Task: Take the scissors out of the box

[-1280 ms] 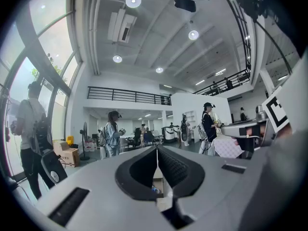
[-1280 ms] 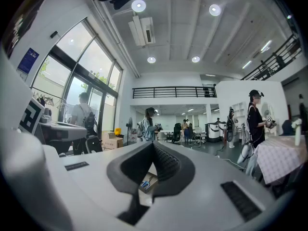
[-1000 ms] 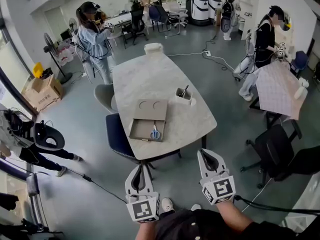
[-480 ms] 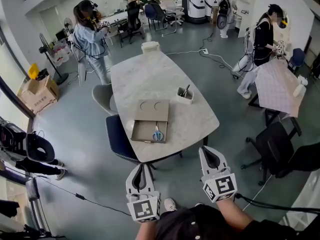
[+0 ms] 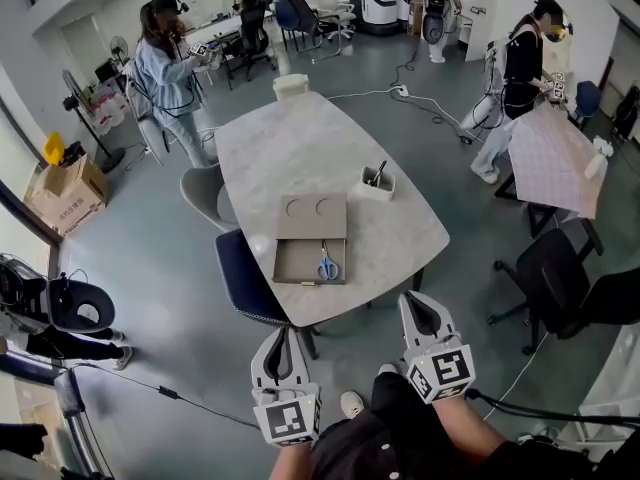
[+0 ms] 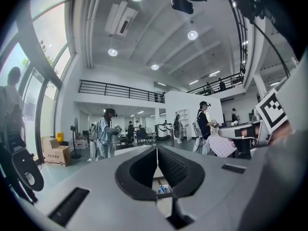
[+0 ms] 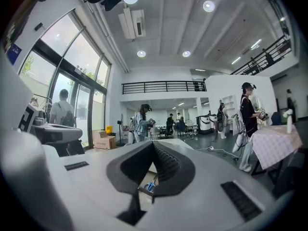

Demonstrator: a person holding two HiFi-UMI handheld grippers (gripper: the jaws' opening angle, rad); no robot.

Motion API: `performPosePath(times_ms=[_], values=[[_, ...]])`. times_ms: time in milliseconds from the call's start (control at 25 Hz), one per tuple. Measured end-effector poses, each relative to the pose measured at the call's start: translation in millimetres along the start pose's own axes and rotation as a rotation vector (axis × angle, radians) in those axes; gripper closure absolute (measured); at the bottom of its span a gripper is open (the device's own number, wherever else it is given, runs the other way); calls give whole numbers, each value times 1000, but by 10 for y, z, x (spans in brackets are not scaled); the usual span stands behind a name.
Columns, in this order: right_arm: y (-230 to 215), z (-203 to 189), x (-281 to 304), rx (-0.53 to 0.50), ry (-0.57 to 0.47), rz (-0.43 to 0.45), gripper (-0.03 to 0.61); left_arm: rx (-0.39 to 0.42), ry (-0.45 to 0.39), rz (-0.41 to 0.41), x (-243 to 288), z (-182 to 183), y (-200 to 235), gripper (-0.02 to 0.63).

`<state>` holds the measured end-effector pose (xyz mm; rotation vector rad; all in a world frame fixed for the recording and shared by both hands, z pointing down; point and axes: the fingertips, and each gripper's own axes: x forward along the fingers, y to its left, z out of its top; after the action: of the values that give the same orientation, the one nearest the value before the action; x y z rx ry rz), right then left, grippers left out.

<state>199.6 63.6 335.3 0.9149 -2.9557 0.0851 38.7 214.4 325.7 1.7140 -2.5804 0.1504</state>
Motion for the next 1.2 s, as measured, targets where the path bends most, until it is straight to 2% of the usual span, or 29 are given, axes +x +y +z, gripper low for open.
performPosePath(times_ms=[440,1200], values=[[27,-91,573,-9,32,14,581,-31,19,-5,463,-138,264,597],[-354,-167,2215,22,97,101,581,-9,70,25,2051,-60,678,597]])
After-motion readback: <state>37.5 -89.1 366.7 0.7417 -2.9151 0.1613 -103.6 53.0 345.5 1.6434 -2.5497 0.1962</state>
